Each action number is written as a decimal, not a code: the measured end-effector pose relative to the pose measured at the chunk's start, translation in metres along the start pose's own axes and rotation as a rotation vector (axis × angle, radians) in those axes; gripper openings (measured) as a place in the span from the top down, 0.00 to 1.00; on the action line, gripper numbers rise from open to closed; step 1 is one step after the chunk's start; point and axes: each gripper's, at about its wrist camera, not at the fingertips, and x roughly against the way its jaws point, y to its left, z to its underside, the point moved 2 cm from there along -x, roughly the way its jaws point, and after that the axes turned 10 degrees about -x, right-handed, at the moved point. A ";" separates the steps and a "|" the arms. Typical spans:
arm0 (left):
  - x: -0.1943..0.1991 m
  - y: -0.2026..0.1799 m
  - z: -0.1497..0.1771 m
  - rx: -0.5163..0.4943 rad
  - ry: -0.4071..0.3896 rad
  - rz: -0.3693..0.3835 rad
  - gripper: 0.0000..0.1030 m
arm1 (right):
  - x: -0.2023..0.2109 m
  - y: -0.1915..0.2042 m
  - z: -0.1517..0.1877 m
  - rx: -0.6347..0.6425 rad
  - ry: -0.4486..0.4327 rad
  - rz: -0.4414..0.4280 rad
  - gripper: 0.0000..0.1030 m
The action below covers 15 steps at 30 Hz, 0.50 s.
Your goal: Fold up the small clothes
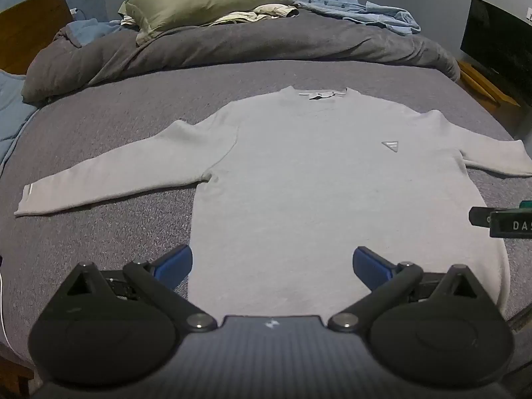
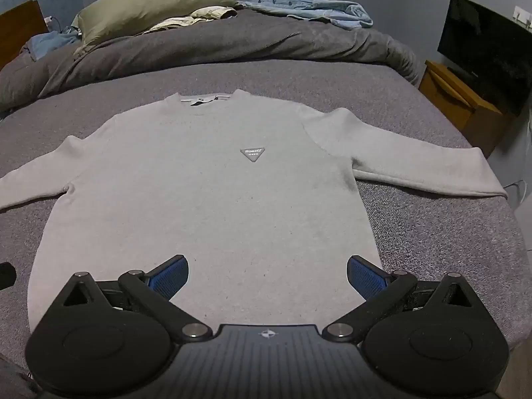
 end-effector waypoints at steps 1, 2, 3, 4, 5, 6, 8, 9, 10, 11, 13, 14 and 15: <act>0.000 0.000 0.000 0.001 0.000 -0.001 0.00 | 0.002 0.004 0.004 -0.001 -0.004 0.005 0.00; 0.001 0.000 0.000 0.001 0.000 -0.002 0.00 | 0.002 0.004 0.004 -0.003 -0.004 0.004 0.00; 0.001 0.000 0.000 0.002 0.001 -0.003 0.00 | 0.002 0.003 0.002 -0.002 -0.001 0.003 0.00; 0.002 0.000 0.000 0.003 0.002 -0.002 0.00 | 0.002 0.001 -0.001 0.000 0.001 0.003 0.00; 0.002 0.000 0.000 0.005 0.003 -0.001 0.00 | 0.002 0.000 -0.003 0.002 0.002 0.004 0.00; 0.003 0.000 0.000 0.006 0.004 -0.001 0.00 | 0.002 -0.002 -0.006 0.004 0.003 0.005 0.00; 0.000 -0.001 -0.001 0.007 0.007 -0.002 0.00 | 0.000 -0.006 -0.013 0.004 0.009 0.003 0.00; 0.000 -0.001 -0.001 0.006 0.007 -0.004 0.00 | -0.001 -0.008 -0.016 0.002 0.013 0.001 0.00; 0.000 -0.001 -0.001 0.006 0.007 -0.006 0.00 | -0.002 -0.010 -0.020 0.001 0.016 -0.001 0.00; 0.000 -0.001 -0.001 0.007 0.008 -0.008 0.00 | -0.003 -0.012 -0.024 0.001 0.019 -0.003 0.00; -0.001 -0.001 -0.001 0.010 0.012 -0.011 0.00 | -0.001 0.013 0.018 -0.008 -0.010 0.013 0.00; -0.002 -0.001 -0.001 0.011 0.014 -0.011 0.00 | -0.001 0.012 0.017 -0.008 -0.010 0.012 0.00; -0.002 -0.001 -0.001 0.014 0.016 -0.012 0.00 | -0.002 0.012 0.016 -0.009 -0.009 0.012 0.00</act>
